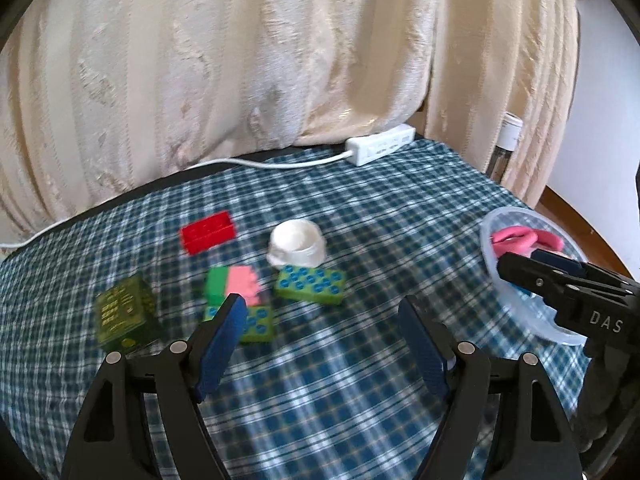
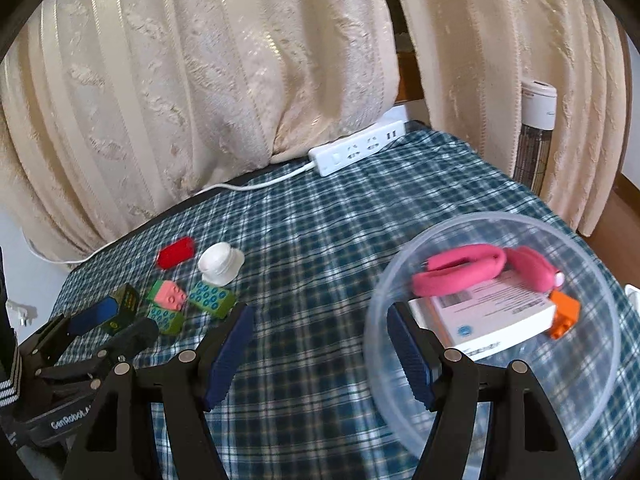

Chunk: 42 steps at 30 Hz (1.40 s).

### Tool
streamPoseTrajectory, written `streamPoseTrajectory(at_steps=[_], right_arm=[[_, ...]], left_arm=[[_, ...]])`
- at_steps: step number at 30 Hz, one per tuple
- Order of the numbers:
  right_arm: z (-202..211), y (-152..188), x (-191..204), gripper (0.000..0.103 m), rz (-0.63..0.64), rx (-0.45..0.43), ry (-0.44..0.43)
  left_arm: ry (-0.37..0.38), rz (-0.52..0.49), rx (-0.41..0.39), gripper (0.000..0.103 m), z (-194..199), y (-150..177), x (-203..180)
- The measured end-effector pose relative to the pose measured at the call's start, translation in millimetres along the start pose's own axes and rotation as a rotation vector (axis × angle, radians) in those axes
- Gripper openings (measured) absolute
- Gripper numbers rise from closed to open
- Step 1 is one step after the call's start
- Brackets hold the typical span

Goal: Organize objects
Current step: 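Withdraw both tools from the bowl toward the green blocks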

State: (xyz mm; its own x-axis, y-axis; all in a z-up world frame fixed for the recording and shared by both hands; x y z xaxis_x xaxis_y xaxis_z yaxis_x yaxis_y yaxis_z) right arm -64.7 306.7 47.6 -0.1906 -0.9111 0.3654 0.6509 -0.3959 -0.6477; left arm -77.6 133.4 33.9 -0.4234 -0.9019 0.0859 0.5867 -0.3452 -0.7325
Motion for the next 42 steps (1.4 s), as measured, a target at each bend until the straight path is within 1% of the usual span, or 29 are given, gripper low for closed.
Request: streamPoseTrajectory(at_steps=[8, 15, 21, 30, 42], right_arm=[[-13.6, 10.6, 18.5, 0.073, 0.024, 0.04, -0.013], [-27.5, 18.1, 33.4, 0.073, 0.047, 0.072, -0.025], [-35.7, 22.5, 39.0, 0.073, 0.052, 0.091, -0.036], [-44.9, 24.7, 42.3, 0.073, 0.047, 0.111, -0.067], [-56.7, 24.3, 45.3, 0.074, 0.048, 0.14, -0.09]], left_arm=[[-0.044, 0.054, 0.028, 0.079, -1.7, 18.1, 38.1], [-0.065, 0.096, 0.049, 0.08, -6.5, 29.3, 60.4], [-0.057, 0.113, 0.077, 0.08, -20.2, 36.4, 67.1], [-0.058, 0.143, 0.143, 0.08, -48.9, 46.4, 75.9], [-0.059, 0.12, 0.177, 0.08, -70.9, 44.8, 69.7]])
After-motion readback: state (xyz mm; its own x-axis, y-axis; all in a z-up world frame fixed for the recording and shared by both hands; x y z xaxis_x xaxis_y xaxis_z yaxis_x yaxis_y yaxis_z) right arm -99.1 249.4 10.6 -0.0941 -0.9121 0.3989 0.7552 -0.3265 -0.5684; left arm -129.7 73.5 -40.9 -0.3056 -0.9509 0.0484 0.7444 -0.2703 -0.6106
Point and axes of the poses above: each gripper's, at about its wrist camera, not at the fingertips, and z roughly against the way its jaws point, x to its left, y to its underside, the point moved 8 cm from there along -z, roughly the way its jaws point, and after that the axes turned 9 degrees about -z, right-handed, at the moved point
